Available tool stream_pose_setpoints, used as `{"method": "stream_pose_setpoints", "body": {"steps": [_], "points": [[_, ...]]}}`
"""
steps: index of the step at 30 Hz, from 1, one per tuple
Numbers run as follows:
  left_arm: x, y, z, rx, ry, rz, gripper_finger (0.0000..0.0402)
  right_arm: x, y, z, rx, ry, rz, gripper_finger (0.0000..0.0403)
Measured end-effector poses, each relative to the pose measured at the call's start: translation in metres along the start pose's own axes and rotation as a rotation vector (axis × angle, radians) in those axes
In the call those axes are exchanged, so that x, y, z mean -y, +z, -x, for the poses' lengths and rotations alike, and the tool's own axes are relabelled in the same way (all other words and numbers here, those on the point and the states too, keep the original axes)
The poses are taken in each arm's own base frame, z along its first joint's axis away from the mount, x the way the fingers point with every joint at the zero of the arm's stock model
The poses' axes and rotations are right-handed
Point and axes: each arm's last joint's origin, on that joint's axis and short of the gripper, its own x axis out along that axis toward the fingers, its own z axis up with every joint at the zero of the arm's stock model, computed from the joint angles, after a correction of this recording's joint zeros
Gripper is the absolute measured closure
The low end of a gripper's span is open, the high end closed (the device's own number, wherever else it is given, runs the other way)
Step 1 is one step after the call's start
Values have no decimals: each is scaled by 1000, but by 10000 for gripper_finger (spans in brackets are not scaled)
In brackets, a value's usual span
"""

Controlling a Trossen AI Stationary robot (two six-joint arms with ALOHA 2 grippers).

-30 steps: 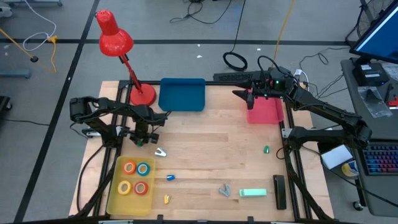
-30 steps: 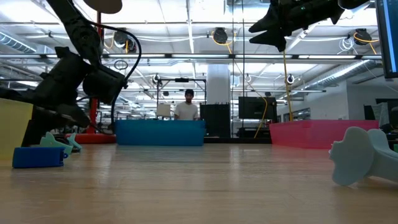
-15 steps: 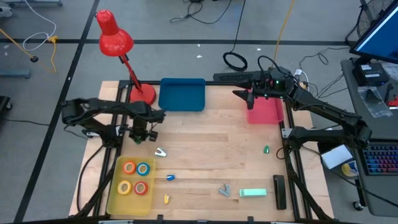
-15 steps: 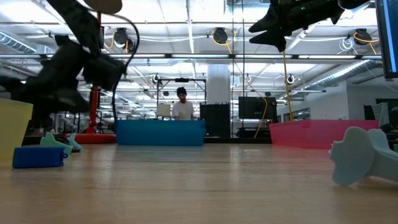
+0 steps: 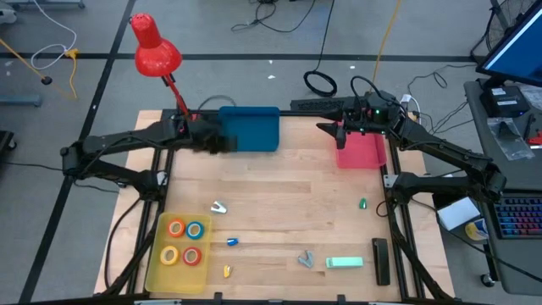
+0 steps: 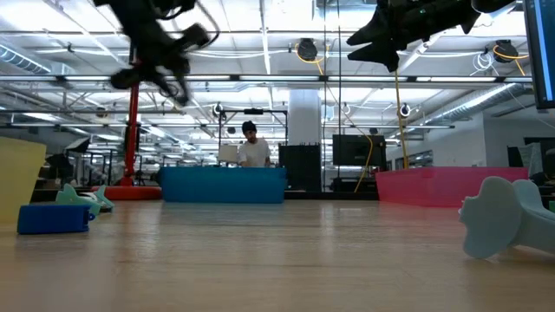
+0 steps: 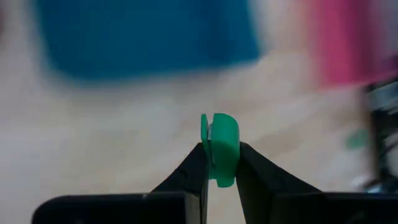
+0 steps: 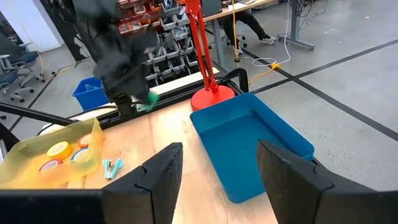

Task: Pick and place Stapler, Stapler remover, tape
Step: Put the left green stapler into the blue bin

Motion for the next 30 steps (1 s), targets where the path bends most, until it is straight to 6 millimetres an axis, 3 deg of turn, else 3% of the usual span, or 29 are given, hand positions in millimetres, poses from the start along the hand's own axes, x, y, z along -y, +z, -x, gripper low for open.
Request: {"method": "stream_pose_setpoints", "body": {"steps": [4,9,16,24,30], "points": [[17,23,-11,205,-128,-111,345,0,0,0,0,0,12,206],[12,46,-42,279,-70,-201,345,0,0,0,0,-1,18,206],[-9,69,-102,102,115,-278,344,0,0,0,0,-1,19,206],[-9,107,-141,-143,371,-383,344,2,0,0,6,-56,19,206],[-26,118,-163,-352,571,-266,344,2,0,0,9,-78,19,206]]}}
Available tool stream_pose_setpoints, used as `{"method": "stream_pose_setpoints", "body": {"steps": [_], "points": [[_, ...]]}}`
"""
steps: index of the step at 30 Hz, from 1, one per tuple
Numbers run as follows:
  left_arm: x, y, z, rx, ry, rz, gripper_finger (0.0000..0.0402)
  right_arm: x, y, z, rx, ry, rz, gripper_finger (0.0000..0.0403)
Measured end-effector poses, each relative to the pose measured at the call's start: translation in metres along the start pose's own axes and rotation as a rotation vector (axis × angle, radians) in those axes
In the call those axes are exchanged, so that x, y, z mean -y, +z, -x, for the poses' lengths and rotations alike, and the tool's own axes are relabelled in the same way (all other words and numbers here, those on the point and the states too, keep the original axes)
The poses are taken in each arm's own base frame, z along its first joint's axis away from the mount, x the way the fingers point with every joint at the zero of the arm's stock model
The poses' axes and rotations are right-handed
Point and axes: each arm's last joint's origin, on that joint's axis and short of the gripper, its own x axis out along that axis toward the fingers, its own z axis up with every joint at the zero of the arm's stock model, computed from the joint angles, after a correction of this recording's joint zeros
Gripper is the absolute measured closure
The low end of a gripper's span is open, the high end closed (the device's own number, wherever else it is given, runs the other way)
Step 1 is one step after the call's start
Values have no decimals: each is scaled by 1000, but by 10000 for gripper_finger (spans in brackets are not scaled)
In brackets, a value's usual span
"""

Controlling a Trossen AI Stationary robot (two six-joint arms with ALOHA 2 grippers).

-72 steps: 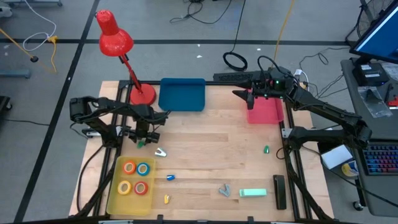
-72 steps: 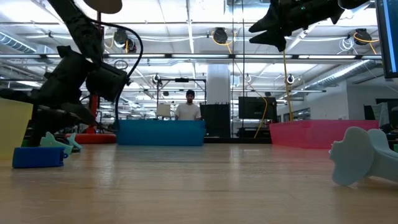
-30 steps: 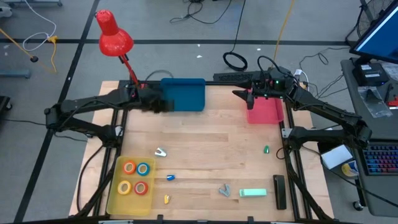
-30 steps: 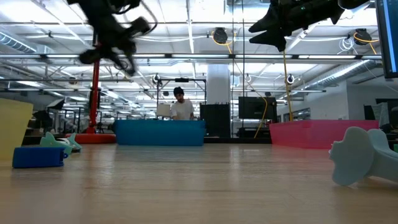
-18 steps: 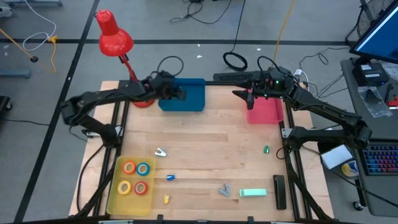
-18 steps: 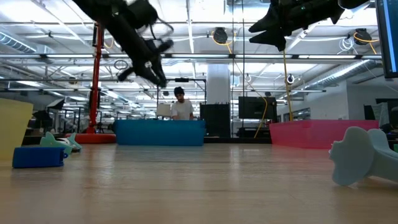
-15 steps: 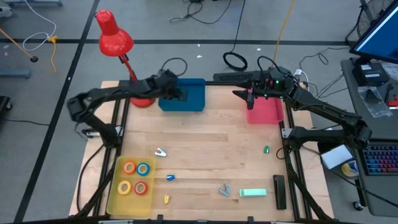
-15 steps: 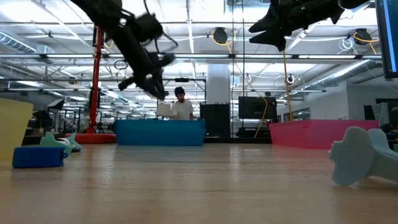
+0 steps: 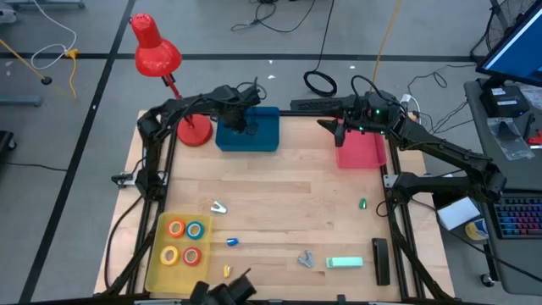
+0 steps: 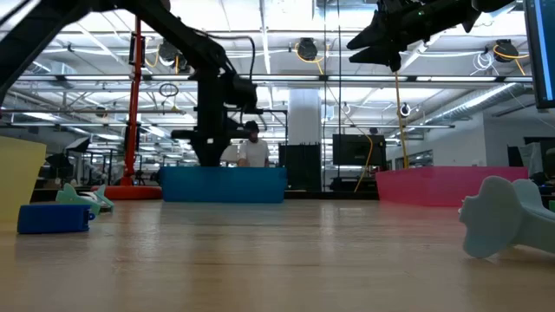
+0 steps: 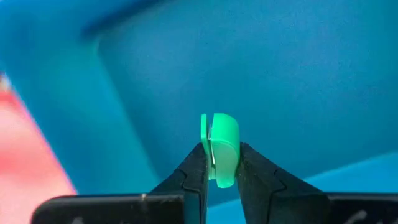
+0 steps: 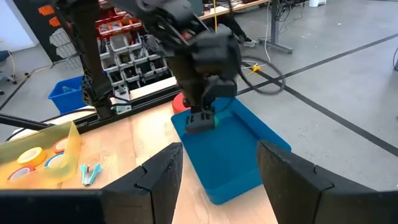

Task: Pick and place Stapler, Stapler remover, tape
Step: Put the left green stapler into the blue bin, then put the blue stapler into the blue bin

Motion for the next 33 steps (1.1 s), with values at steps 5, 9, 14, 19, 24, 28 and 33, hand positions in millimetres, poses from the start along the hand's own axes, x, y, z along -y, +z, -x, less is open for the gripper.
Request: {"method": "stream_pose_setpoints", "body": {"steps": [5,9,14,19,24,28,33], "points": [[-12,2,-21,-154,10,76,344,0,0,0,0,0,0,206],[-13,1,-23,-183,16,100,344,0,0,0,0,0,0,206],[-14,0,-23,-202,15,93,339,0,0,0,0,-1,0,206],[-12,-1,-23,-202,9,76,295,0,0,0,0,-1,0,206],[-12,-1,-23,-200,9,73,247,0,0,0,0,-1,0,206],[-12,-1,-23,-202,6,73,226,0,0,0,0,0,0,206],[-15,-2,-13,-191,-21,79,220,0,0,0,-1,2,-1,206]]}}
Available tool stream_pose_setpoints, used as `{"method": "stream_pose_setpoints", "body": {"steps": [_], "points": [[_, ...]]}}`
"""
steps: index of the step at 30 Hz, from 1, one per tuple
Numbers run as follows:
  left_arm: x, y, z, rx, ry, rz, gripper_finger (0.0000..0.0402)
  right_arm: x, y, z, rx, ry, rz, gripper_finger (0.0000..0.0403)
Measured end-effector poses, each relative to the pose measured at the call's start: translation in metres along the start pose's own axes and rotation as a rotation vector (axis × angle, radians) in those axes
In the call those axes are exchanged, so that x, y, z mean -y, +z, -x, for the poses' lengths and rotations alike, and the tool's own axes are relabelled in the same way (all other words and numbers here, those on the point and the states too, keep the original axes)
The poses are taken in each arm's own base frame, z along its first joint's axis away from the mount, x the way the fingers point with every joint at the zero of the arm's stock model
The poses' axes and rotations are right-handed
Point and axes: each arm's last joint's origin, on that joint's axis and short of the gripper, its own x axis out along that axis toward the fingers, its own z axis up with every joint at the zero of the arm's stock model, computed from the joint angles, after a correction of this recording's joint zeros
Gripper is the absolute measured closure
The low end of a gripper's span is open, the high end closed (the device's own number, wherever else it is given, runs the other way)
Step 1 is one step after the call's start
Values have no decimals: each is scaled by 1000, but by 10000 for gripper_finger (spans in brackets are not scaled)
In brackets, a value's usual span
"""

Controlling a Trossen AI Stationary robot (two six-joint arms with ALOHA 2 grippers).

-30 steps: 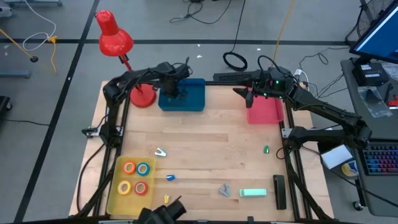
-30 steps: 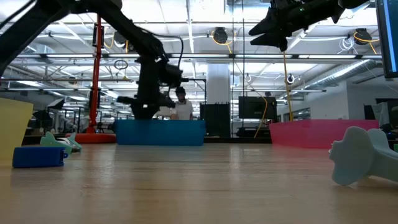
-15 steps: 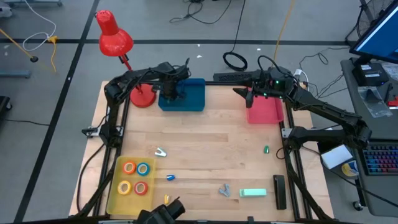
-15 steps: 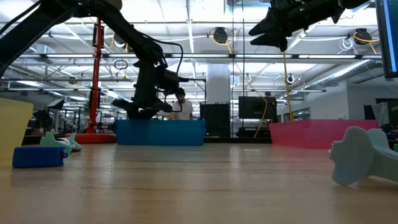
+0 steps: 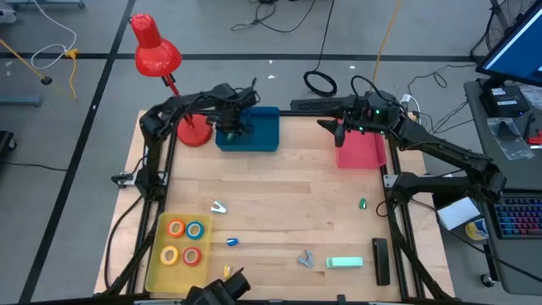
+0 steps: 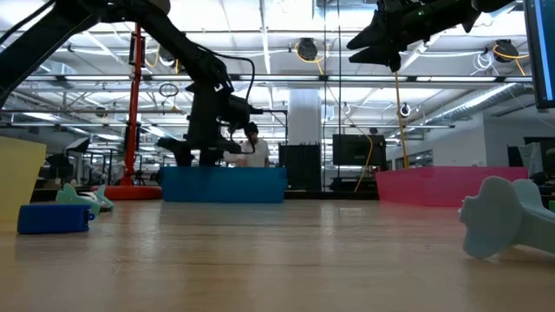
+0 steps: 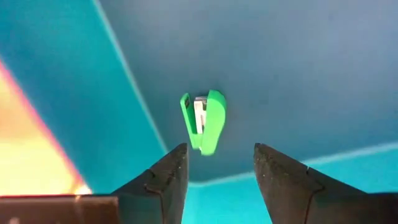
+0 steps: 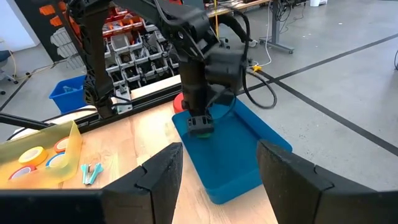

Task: Pick and place Stapler, Stapler remover, tape
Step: Put the blue stapler into the blue bin

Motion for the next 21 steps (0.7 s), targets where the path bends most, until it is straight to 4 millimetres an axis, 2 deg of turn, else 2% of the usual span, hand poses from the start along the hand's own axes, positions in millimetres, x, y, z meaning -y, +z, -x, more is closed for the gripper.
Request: {"method": "stream_pose_setpoints", "body": {"steps": [5,8,12,16,21], "points": [[3,-26,46,116,-50,-47,226,0,0,0,0,0,0,206],[13,-56,80,212,-92,-152,229,0,0,0,-1,1,0,206],[31,-105,112,314,-142,-381,229,0,0,0,-3,0,-1,206],[51,-151,128,360,-192,-543,229,0,0,0,-4,1,-1,206],[74,-200,128,345,-200,-739,229,0,-1,0,-7,0,-2,206]]}}
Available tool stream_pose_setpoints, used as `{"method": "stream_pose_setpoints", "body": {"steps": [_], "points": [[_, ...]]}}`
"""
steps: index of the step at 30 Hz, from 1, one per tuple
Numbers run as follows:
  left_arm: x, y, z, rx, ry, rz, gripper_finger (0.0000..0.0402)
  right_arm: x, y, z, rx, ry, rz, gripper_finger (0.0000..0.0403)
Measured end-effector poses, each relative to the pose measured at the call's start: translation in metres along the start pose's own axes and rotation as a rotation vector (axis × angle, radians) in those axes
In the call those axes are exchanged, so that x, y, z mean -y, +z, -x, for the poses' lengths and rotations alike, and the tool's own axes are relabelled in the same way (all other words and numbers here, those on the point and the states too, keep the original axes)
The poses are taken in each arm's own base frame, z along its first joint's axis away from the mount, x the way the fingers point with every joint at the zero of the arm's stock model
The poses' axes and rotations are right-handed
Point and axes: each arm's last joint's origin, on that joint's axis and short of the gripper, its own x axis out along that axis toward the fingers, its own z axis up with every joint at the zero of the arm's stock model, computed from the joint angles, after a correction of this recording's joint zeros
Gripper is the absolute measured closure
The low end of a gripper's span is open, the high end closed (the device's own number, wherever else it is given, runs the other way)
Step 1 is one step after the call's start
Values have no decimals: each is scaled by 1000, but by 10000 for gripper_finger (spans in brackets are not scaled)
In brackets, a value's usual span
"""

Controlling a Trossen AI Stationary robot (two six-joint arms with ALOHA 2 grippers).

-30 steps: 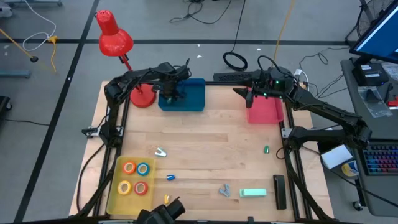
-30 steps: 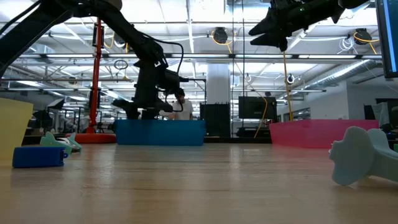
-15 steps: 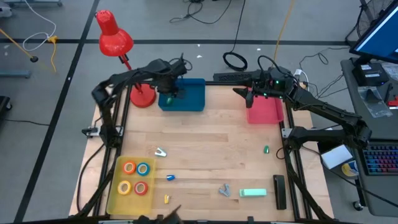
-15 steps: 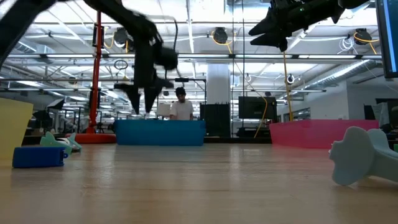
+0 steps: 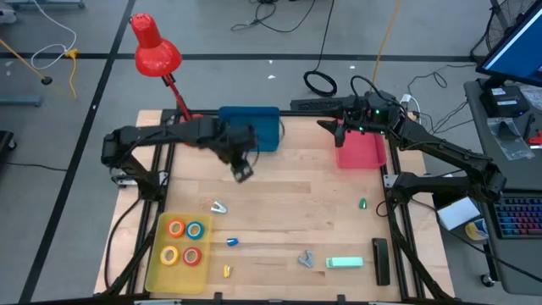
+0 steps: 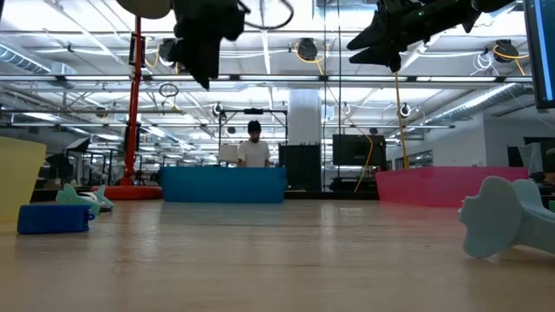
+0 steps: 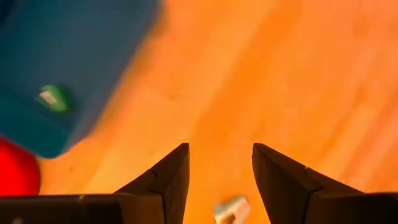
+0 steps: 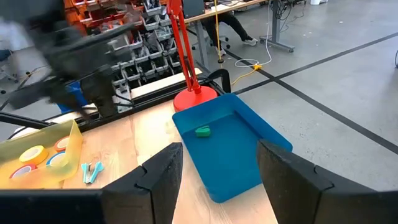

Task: Pick and place Stapler, Stapler remover, tape
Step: Put the blue stapler into the blue bin

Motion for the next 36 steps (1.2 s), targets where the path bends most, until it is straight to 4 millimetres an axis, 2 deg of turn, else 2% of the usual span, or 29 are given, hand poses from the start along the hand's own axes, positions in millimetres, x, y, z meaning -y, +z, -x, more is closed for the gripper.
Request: {"method": "stream_pose_setpoints", "body": {"steps": [4,7,14,22,29,36], "points": [[35,-19,-2,-35,-29,-161,229,0,0,0,-1,0,0,206],[56,-35,-7,-72,-36,-218,229,0,0,0,-1,0,0,206],[97,-65,-5,-89,-102,-160,229,0,0,0,-1,0,10,206],[132,-83,-4,-15,-160,-51,229,0,0,0,0,0,9,206],[158,-99,-35,-110,-104,-33,226,0,0,0,0,0,10,206],[177,-112,-72,-193,-32,-92,182,0,0,0,0,0,11,206]]}}
